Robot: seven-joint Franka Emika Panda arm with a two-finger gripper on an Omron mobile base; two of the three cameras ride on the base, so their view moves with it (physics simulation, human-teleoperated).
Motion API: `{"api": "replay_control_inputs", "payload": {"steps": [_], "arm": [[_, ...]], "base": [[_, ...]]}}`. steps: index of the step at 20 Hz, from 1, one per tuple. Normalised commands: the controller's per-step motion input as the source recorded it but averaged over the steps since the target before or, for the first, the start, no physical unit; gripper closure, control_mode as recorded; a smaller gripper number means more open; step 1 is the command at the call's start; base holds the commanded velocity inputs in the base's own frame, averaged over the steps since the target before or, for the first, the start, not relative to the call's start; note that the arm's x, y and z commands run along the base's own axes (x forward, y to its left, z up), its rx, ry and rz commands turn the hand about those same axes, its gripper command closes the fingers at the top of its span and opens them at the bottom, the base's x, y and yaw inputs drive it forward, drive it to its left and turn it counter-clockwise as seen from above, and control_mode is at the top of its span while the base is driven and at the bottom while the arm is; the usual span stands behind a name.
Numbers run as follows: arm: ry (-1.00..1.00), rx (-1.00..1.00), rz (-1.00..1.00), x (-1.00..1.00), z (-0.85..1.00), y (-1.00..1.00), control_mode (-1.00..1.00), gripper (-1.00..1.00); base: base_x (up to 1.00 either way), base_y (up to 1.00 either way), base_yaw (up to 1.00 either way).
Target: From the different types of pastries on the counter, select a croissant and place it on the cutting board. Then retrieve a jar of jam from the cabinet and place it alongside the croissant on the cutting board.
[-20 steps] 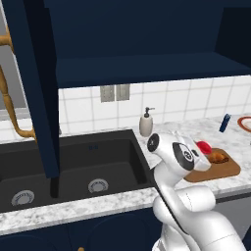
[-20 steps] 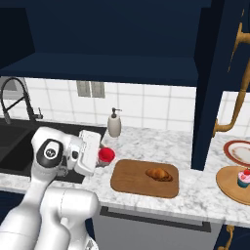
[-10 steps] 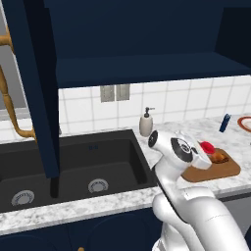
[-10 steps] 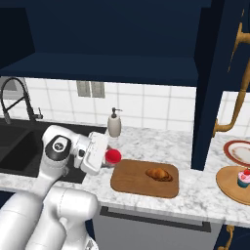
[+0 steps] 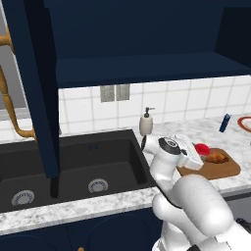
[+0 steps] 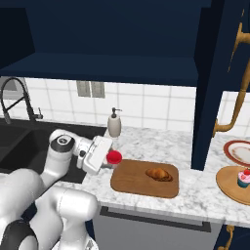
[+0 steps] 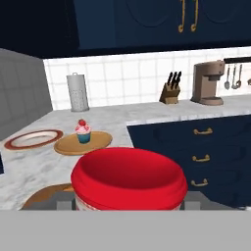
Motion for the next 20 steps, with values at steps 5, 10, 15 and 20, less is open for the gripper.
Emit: {"api": "replay_control_inputs", "payload": {"steps": [5, 10, 15, 20], "arm": [[0.0, -0.14, 0.0, -0.04, -1.0, -0.33, -1.0, 1.0], [-0.01, 0.01, -0.02, 0.03, -0.3, -0.16, -1.0, 1.0], [0.04, 0.0, 0.05, 0.06, -0.24, -0.1, -1.0, 1.0], [0.02, 0.0, 0.11, 0.09, -0.34, -0.14, -1.0, 1.0]], "base": [[0.0, 0.0, 0.0], [0.0, 0.0, 0.0], [0.0, 0.0, 0.0], [0.0, 0.0, 0.0]]}}
